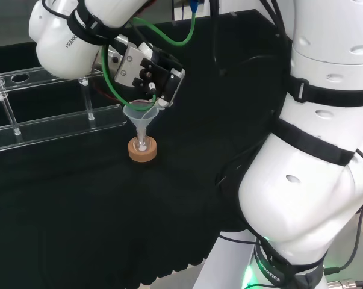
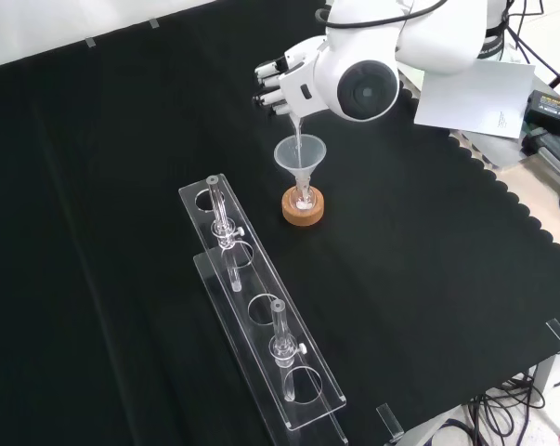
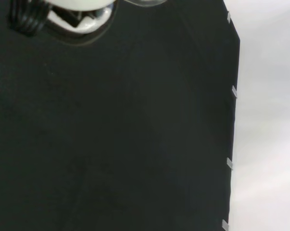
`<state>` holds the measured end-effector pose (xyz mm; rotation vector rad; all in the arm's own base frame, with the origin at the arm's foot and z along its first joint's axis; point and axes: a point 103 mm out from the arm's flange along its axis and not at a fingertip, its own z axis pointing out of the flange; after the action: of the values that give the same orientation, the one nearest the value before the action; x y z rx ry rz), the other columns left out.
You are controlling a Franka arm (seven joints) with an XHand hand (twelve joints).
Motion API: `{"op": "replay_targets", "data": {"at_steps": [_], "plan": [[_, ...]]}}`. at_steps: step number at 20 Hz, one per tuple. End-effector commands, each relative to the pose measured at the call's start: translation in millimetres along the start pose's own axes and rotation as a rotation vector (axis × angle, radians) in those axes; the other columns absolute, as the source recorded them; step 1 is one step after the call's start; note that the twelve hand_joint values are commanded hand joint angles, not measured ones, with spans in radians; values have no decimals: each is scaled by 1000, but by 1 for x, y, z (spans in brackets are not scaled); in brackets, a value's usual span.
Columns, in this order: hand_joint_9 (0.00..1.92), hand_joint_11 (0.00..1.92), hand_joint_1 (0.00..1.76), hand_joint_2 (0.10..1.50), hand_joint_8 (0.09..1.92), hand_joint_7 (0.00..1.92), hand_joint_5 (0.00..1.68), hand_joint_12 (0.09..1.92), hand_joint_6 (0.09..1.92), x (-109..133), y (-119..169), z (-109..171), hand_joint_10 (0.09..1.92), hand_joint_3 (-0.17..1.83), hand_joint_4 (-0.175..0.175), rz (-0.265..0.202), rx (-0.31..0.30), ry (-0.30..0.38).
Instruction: Pour all the NaCl from the weighing funnel into the round-bottom flask.
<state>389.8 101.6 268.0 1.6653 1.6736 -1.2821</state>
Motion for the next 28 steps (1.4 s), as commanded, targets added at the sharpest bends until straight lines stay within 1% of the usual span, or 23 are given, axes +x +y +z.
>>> {"op": "replay_targets", "data": {"at_steps": [1,4,11,17,28], "plan": [[922,779,1110,712,628,590,1248,1070,683,-1,-1,-3,289,568,175,10,7,-29],[921,779,1110,712,628,588,1248,1070,683,-1,-1,-4,290,568,175,15,9,-54],[918,777,1110,712,629,585,1248,1072,683,-1,-4,-10,290,568,175,22,2,-87],[916,773,1110,712,630,583,1248,1072,683,0,-6,-18,291,568,175,34,-11,-146],[913,766,1110,712,630,578,1248,1074,683,1,-7,-22,293,568,175,45,-13,-205]]}}
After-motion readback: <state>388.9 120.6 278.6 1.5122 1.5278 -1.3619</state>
